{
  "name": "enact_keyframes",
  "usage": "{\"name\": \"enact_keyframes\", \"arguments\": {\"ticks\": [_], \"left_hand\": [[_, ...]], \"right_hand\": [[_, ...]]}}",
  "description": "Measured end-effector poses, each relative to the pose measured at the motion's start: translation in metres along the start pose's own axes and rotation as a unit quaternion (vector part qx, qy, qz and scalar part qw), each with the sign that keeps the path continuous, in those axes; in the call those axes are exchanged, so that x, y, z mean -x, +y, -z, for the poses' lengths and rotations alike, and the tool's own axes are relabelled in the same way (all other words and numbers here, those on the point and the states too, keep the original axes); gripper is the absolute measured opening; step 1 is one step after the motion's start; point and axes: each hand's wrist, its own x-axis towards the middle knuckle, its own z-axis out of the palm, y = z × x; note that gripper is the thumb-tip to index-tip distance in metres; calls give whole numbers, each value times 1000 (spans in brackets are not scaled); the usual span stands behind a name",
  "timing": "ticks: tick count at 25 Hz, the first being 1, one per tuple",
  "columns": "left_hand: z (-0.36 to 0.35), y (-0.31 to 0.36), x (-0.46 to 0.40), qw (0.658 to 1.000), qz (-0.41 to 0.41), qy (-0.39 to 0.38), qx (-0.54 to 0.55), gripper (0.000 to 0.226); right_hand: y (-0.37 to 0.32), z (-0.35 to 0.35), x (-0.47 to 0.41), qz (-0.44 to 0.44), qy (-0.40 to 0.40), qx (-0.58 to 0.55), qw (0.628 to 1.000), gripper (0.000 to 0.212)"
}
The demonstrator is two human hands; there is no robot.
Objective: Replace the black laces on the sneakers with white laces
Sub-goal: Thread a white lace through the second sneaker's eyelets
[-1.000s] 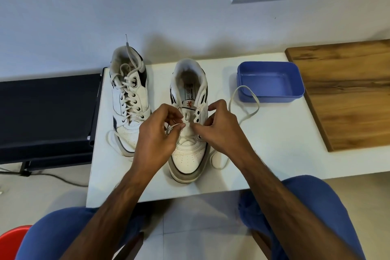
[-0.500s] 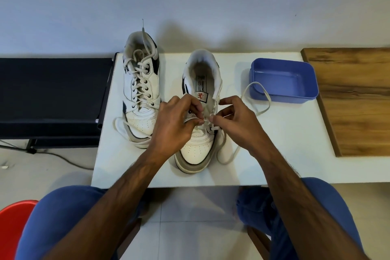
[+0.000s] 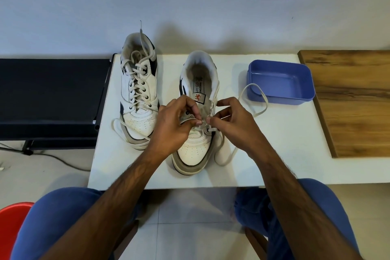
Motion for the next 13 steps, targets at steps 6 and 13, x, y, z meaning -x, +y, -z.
{"name": "enact_keyframes", "arguments": {"ticks": [6, 13], "left_hand": [[-2, 0, -1, 1000, -6, 8, 7, 38], [-7, -3, 0, 999, -32, 16, -12, 35]], "right_hand": [[1, 5, -1, -12, -17, -22, 1000, 49], [8, 14, 1, 48, -40, 9, 998, 16]]}}
